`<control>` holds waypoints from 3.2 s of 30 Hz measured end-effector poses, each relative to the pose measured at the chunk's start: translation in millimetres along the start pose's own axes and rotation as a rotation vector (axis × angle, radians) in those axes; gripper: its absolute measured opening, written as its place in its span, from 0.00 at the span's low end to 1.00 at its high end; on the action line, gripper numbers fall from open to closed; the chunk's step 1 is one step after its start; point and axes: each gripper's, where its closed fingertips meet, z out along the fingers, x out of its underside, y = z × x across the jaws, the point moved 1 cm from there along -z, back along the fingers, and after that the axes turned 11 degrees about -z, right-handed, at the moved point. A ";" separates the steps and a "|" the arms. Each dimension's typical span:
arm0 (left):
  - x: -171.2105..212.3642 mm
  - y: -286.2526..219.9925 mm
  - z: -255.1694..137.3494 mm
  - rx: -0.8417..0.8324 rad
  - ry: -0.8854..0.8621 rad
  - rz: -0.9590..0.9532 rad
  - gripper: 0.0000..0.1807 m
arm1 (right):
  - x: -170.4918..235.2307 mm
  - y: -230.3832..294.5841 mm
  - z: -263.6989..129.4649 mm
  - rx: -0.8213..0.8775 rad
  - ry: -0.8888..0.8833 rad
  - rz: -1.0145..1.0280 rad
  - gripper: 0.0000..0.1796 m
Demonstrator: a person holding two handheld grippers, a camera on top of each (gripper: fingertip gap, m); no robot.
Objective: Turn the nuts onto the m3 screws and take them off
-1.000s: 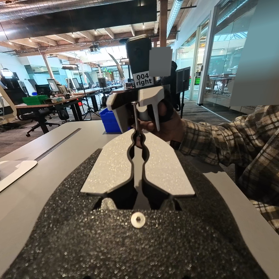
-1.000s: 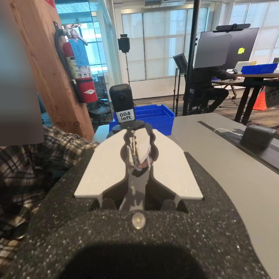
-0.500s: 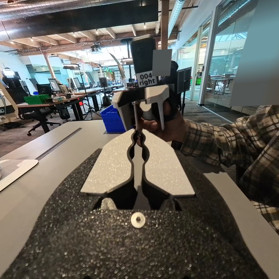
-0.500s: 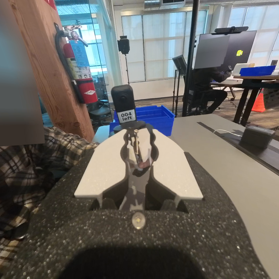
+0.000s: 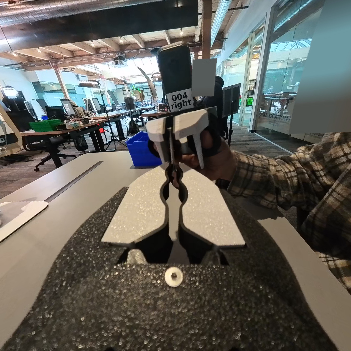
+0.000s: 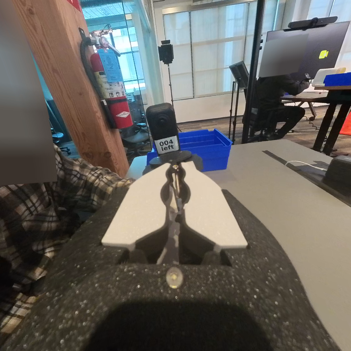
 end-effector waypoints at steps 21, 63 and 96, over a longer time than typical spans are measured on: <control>-7.6 -20.9 0.2 0.171 -0.032 -0.073 0.02 | -10.4 14.7 -7.8 -0.147 -0.036 0.006 0.03; -6.2 1.5 -1.1 -0.016 -0.025 -0.015 0.02 | -5.7 -11.5 -8.6 0.180 0.004 0.075 0.24; -12.7 -13.6 -3.2 0.107 -0.053 -0.045 0.02 | -15.8 4.6 6.0 0.057 0.003 0.009 0.03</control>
